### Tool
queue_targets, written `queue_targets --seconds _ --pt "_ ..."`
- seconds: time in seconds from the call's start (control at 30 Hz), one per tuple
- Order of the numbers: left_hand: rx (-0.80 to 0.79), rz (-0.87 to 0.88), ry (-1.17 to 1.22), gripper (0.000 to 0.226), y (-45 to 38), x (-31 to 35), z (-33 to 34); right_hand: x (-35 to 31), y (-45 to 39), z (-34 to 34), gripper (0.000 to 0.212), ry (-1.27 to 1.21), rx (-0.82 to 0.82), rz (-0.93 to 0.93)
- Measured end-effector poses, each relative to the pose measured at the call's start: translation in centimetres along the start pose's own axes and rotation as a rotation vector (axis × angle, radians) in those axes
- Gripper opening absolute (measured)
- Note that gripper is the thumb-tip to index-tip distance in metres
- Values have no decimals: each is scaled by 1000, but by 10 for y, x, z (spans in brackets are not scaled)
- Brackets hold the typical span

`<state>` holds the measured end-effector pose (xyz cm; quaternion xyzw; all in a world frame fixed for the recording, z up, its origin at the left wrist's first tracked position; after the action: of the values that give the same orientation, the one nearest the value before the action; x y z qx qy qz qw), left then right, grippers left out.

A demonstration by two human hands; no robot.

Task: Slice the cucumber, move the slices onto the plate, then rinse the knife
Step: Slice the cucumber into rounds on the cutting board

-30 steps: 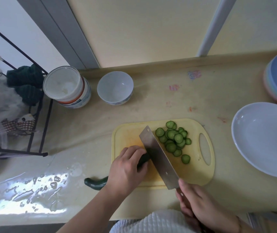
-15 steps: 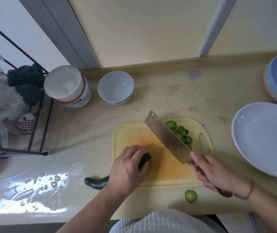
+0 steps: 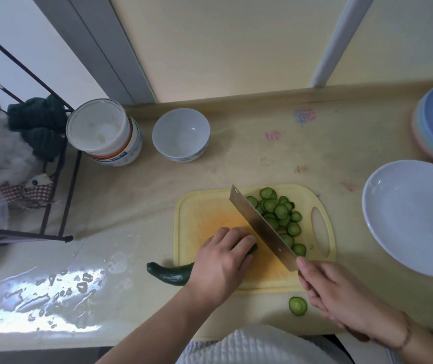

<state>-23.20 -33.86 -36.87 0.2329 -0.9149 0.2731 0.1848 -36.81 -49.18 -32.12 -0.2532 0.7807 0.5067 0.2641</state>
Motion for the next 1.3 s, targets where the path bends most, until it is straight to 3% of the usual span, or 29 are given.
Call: queue_targets --seconds 0.2,0.4,0.6,0.8,1.07,1.3 --pt "1 6 -39 23 -1 2 -2 -2 -1 20 50 -54 17 5" --pt "14 -4 24 19 -2 0 -2 0 3 23 61 -49 84 0" --pt "32 -24 89 20 -5 -1 -4 -5 13 22 85 -60 111 -44" --pt "25 -39 99 20 -5 -1 -4 -8 18 24 72 -56 105 -16" --pt "46 -37 105 20 -5 -1 -3 -2 7 26 77 -37 128 -59" --pt "58 -41 112 20 -4 -1 -3 -9 -12 37 66 84 176 -120"
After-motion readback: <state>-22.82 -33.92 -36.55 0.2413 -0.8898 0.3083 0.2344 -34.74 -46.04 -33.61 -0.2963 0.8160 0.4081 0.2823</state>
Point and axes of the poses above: each hand's wrist, its own y-axis away from the middle knuckle, its own z-axis out of the palm, x = y × z, the point moved 4 cm from there along -y, towards the middle knuckle, and after that the axes turned 10 degrees about x, right-handed, at the moved point
